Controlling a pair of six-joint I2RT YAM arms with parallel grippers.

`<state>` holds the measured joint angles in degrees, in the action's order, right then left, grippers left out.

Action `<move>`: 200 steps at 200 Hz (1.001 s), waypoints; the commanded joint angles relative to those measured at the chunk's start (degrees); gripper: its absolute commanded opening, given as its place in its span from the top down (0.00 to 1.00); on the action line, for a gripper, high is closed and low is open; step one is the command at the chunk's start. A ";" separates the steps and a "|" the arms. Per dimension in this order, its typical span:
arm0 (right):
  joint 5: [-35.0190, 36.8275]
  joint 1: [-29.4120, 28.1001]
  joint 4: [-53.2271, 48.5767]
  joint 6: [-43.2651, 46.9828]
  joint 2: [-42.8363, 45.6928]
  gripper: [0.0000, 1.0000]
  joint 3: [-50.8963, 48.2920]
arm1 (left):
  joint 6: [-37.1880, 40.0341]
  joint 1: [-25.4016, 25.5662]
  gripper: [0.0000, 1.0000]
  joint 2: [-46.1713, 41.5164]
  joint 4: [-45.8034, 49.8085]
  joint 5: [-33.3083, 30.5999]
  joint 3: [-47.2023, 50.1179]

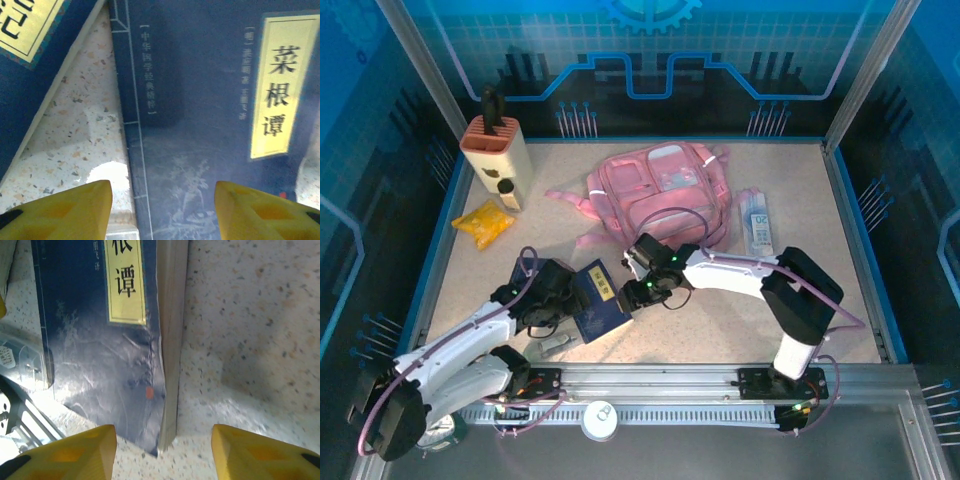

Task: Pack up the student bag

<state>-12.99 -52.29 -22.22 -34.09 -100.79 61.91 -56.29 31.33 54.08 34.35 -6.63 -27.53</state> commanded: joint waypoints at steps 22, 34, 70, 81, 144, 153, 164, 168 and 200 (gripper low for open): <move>-1.42 -2.28 2.94 -0.92 -3.42 0.48 2.58 | -0.31 -2.33 0.47 4.28 -5.22 1.05 1.96; -1.38 -2.54 3.23 -1.26 -4.19 0.47 2.90 | -0.09 -2.62 0.49 4.83 -6.90 1.91 2.72; -1.63 -2.87 2.90 -2.04 -6.80 0.44 4.66 | 0.63 -4.00 0.52 5.46 -8.84 3.65 3.16; -1.66 -3.01 2.72 -2.19 -7.59 0.42 5.15 | 0.74 -4.33 0.51 5.83 -8.43 3.45 3.16; -2.31 -2.97 0.65 -2.22 -6.40 0.43 7.73 | 0.61 -4.85 0.54 9.21 -11.11 5.23 3.88; -2.06 -2.99 0.26 -2.02 -5.69 0.43 8.03 | 0.74 -4.80 0.54 9.52 -10.98 4.85 3.91; -2.53 -2.83 0.07 -2.09 -5.11 0.43 8.43 | 0.73 -4.84 0.54 9.97 -10.79 4.53 3.93; -2.99 -2.77 0.03 -2.19 -5.02 0.44 8.55 | 0.57 -4.78 0.54 10.11 -10.76 4.53 4.04; -4.32 -2.49 -0.65 -2.82 -4.42 0.46 9.28 | 0.32 -4.79 0.54 10.83 -11.69 4.96 4.34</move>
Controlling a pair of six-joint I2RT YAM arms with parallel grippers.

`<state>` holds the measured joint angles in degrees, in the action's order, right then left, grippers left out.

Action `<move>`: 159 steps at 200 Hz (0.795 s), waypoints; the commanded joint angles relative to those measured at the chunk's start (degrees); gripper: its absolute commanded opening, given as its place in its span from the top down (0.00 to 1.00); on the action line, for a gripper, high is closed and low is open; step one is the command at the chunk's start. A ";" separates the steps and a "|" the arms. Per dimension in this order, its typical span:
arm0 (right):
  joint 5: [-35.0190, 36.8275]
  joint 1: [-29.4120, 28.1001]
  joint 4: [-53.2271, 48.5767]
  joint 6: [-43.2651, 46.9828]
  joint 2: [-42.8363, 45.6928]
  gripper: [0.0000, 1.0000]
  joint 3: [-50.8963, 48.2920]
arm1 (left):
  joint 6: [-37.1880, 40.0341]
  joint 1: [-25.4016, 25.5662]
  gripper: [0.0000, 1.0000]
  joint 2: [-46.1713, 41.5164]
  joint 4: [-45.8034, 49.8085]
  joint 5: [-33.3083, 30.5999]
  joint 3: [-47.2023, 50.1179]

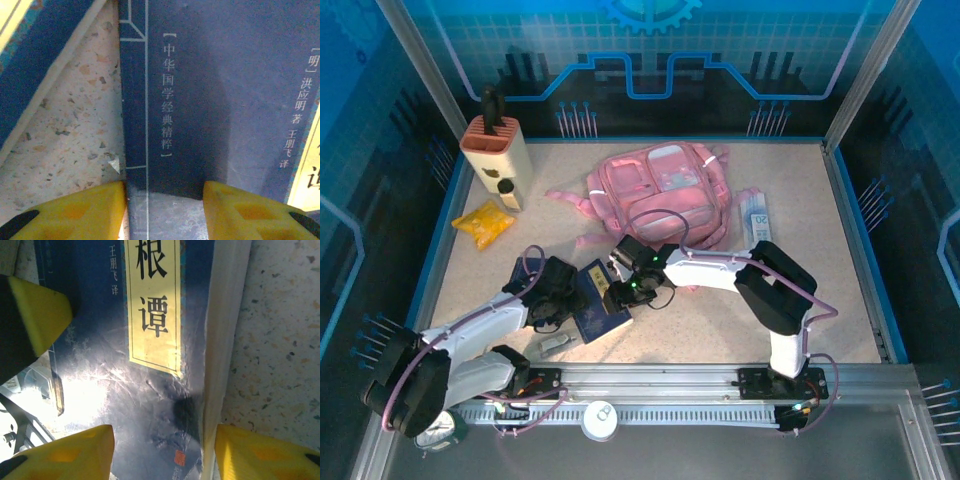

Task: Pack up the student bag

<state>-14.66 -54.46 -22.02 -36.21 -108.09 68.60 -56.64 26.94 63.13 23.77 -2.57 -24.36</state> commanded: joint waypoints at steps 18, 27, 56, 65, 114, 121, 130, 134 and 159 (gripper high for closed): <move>-3.27 0.03 -0.70 -1.38 3.73 0.48 2.36 | 0.66 -0.41 0.54 2.11 -1.16 1.01 1.17; -3.46 0.15 -0.60 -1.58 4.25 0.49 2.16 | 0.66 -0.46 0.54 2.22 -1.17 1.02 1.16; -4.10 0.49 -0.48 -1.91 4.50 0.54 1.54 | 0.39 -0.40 0.54 2.32 -1.69 1.17 1.51; -4.02 0.58 -0.89 -2.32 4.32 0.56 1.41 | 0.28 -0.44 0.54 2.34 -1.80 1.26 1.42; -4.95 1.47 -1.02 -3.65 2.50 0.64 0.75 | 0.04 -0.40 0.54 2.39 -2.41 1.82 1.51; -5.01 1.46 -0.96 -3.85 2.21 0.64 0.75 | 0.04 -0.40 0.54 2.46 -2.68 1.78 1.50; -5.20 1.46 -1.07 -3.93 1.82 0.64 1.01 | -0.13 -0.40 0.54 2.48 -2.95 1.93 1.54; -5.28 1.47 -1.16 -4.04 1.63 0.64 1.10 | -0.14 -0.40 0.54 2.60 -3.00 1.96 1.64; -4.79 1.31 -0.85 -4.68 1.16 0.66 1.11 | -0.63 -0.40 0.54 2.79 -3.94 2.56 1.81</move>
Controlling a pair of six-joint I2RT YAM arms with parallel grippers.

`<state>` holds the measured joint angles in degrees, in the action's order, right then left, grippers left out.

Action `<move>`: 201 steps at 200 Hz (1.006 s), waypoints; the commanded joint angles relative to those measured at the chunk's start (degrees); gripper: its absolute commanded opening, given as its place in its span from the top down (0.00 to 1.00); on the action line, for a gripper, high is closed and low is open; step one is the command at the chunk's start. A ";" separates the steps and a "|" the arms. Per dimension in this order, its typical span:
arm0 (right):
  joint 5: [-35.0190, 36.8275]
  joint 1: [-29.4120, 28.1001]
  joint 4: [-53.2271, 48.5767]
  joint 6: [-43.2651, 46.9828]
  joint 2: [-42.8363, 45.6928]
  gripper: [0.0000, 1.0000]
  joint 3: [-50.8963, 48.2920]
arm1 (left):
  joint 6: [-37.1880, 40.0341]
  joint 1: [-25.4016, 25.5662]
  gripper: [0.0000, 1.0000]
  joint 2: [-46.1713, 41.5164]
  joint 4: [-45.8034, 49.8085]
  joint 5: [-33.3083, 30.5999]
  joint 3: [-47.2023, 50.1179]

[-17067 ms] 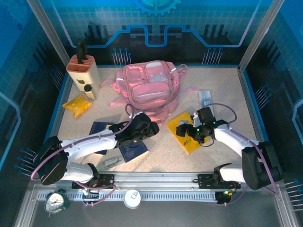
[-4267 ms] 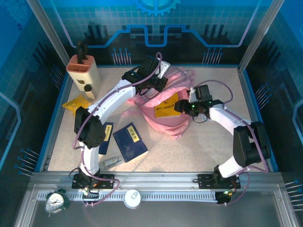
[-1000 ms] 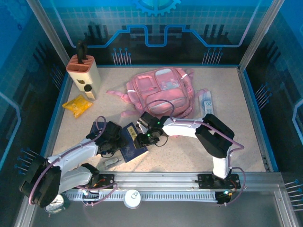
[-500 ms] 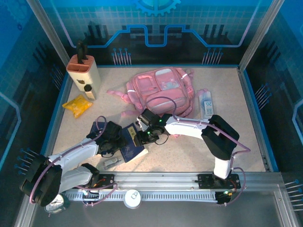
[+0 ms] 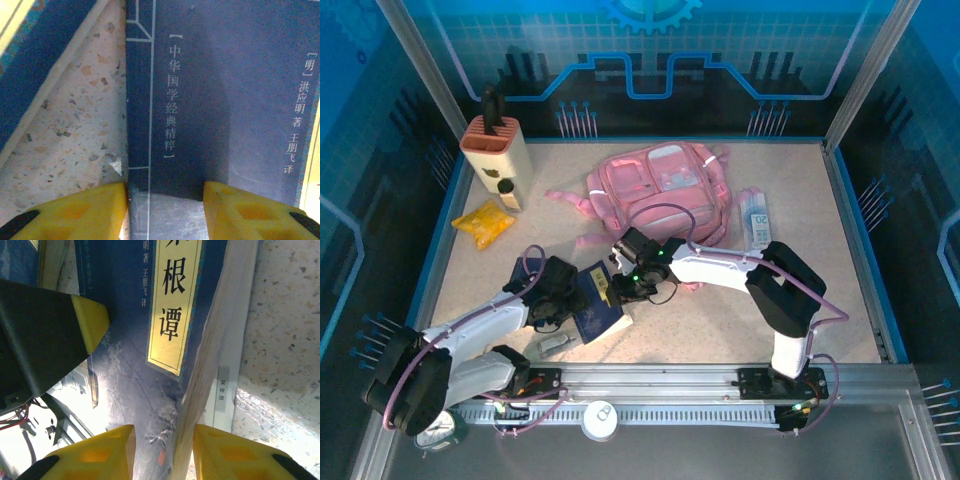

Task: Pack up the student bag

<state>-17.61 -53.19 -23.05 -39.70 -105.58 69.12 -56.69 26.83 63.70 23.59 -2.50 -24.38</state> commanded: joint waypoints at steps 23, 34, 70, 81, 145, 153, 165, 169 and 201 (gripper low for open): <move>-1.20 0.06 0.50 -1.94 -1.76 0.70 0.49 | -0.84 -0.27 0.54 2.32 -4.23 2.57 1.83; -1.40 -0.06 0.72 -2.21 -1.95 0.72 0.62 | -1.12 -0.23 0.54 2.30 -4.67 2.84 1.92; -0.02 0.15 -0.41 -1.61 -1.39 0.83 0.84 | -1.28 -0.31 0.54 2.17 -4.48 2.86 1.73; 0.02 0.35 -0.35 -1.65 -0.69 0.87 0.59 | -1.17 -0.28 0.55 1.95 -4.13 2.80 1.47; 0.18 1.74 0.68 -3.11 5.42 1.00 -0.99 | 2.57 -2.52 0.46 -5.72 5.72 -1.19 -5.02; -0.33 2.32 1.55 -3.70 6.85 1.00 -1.69 | 3.20 -3.55 0.45 -7.85 7.50 -1.66 -6.02; -0.89 3.16 2.76 -4.63 9.17 1.00 -2.47 | 4.44 -5.84 0.43 -10.76 8.94 -0.72 -6.98; -1.04 3.49 2.91 -4.86 9.94 1.00 -2.63 | 4.77 -6.80 0.42 -11.58 9.37 -0.18 -7.30; -2.95 6.53 4.06 -5.56 17.22 1.00 -3.98 | 6.06 -11.79 0.36 -16.21 13.10 4.10 -11.35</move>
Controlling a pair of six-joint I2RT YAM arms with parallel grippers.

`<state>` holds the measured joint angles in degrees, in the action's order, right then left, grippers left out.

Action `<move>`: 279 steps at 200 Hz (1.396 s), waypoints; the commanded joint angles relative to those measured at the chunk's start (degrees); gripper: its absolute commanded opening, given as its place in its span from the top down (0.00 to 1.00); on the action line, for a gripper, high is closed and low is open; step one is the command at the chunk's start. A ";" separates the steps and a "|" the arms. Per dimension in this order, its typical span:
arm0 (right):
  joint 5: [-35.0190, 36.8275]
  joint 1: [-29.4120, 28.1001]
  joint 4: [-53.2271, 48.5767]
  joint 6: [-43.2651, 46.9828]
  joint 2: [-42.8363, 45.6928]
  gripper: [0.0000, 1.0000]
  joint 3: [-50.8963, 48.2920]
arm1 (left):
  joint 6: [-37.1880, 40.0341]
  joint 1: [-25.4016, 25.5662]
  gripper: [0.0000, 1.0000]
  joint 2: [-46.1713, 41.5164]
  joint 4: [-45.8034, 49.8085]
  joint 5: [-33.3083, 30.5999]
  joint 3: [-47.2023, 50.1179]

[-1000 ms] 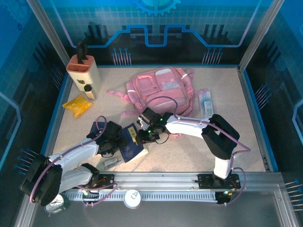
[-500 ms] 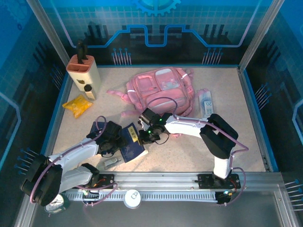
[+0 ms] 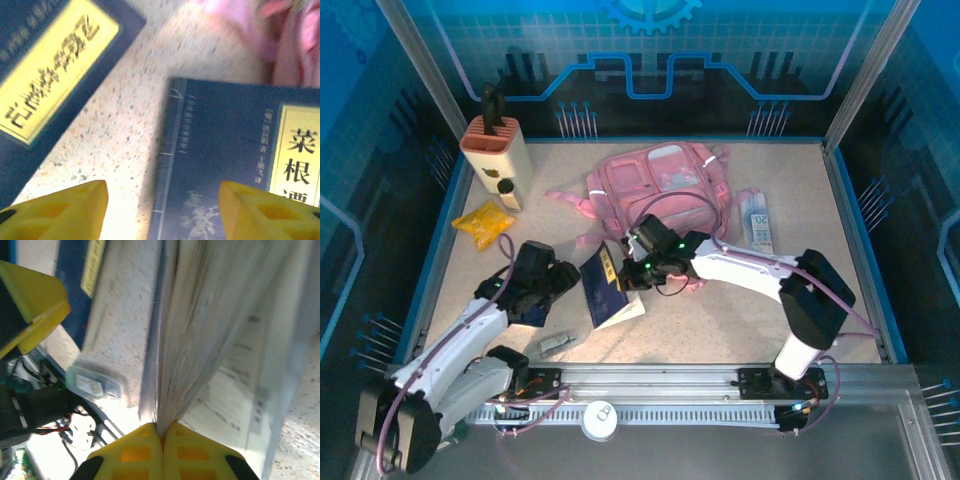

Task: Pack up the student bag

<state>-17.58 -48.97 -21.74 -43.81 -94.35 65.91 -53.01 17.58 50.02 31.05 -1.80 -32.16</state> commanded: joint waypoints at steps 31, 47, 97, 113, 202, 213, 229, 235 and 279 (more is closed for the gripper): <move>-8.17 6.91 2.25 -2.07 11.65 1.00 -1.05 | 0.65 -3.43 0.29 -5.33 4.52 7.95 -7.16; -10.25 9.29 1.86 -2.34 14.37 1.00 -1.05 | -2.14 -3.52 0.27 -6.18 1.85 10.59 -7.60; -17.04 15.45 3.98 -4.35 18.14 1.00 -0.25 | -14.51 -2.84 0.26 -5.51 -22.22 21.25 -2.73; -18.18 16.22 5.29 -4.83 18.05 1.00 0.16 | -14.20 -1.15 0.27 -3.42 -23.35 21.35 -4.11; -20.47 17.76 11.46 -7.98 16.58 1.00 -2.25 | -17.42 5.78 0.55 3.77 -34.75 20.83 -6.59; -20.46 18.01 11.32 -7.65 16.64 1.00 -2.72 | -18.15 5.88 0.61 3.71 -36.29 20.70 -6.42; -20.56 18.45 11.36 -7.43 16.69 1.00 -3.69 | -18.13 5.93 0.72 3.93 -36.94 20.44 -6.92; -20.62 18.62 11.28 -7.39 16.66 1.00 -3.86 | -18.13 5.99 0.76 4.03 -37.02 20.35 -7.26; -21.26 19.67 10.33 -6.52 17.93 0.70 -5.24 | -18.22 6.97 0.92 5.72 -40.72 20.10 -9.58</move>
<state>-36.47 -29.91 -12.36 -51.44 -77.52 61.43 -70.67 23.53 54.98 -3.38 17.69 -38.24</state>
